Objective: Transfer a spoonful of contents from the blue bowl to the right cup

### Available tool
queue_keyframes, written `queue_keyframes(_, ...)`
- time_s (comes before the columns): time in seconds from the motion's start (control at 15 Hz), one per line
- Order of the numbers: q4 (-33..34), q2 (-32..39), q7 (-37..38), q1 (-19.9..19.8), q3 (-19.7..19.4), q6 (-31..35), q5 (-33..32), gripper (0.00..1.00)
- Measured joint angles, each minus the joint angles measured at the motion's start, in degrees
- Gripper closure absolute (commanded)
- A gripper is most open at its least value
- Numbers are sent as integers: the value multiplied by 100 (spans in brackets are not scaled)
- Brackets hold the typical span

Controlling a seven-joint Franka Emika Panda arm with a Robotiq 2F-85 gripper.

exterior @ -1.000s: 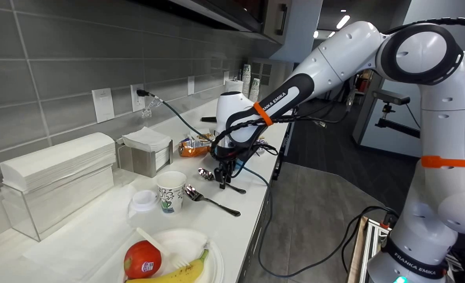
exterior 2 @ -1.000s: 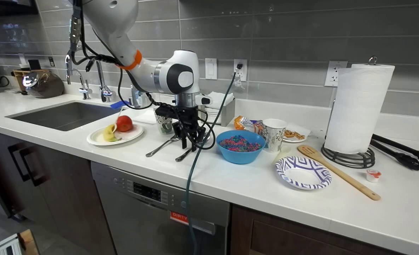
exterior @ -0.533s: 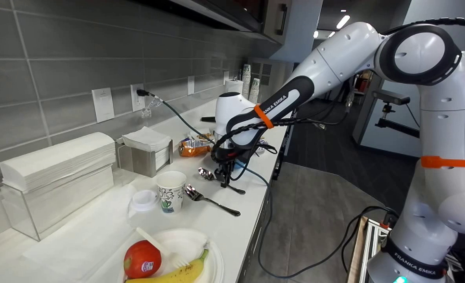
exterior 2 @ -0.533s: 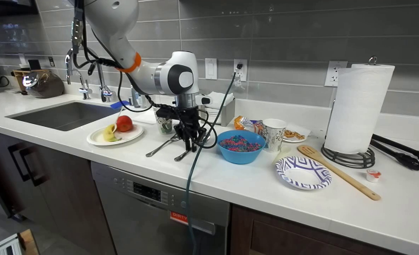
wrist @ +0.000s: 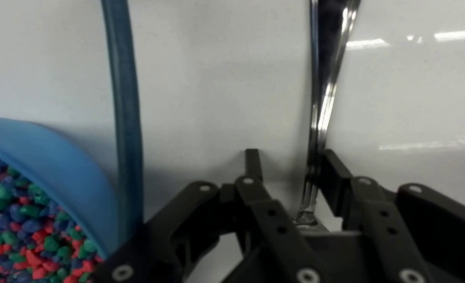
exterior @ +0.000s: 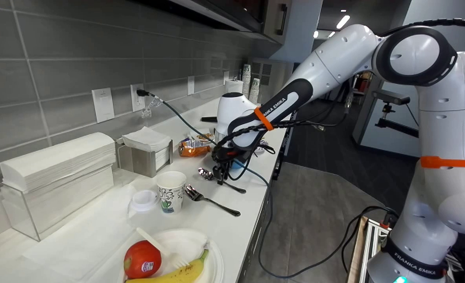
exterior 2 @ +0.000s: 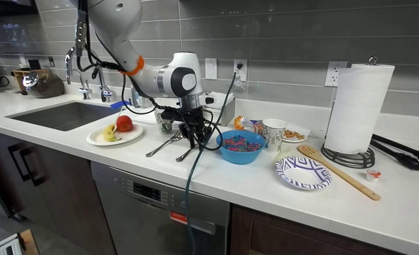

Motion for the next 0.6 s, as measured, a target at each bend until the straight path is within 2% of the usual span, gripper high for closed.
queue_keyframes(0.07,5,11,0,2,1,47,0,65)
queue_keyframes(0.13,8,13,0,3,5,48,0,72)
queue_keyframes(0.2,12,14,-3,3,24,48,20,90)
queue_keyframes(0.27,17,19,-7,3,44,48,32,92)
queue_keyframes(0.33,25,26,-12,4,58,47,33,100)
queue_keyframes(0.6,50,25,-187,17,164,50,30,97)
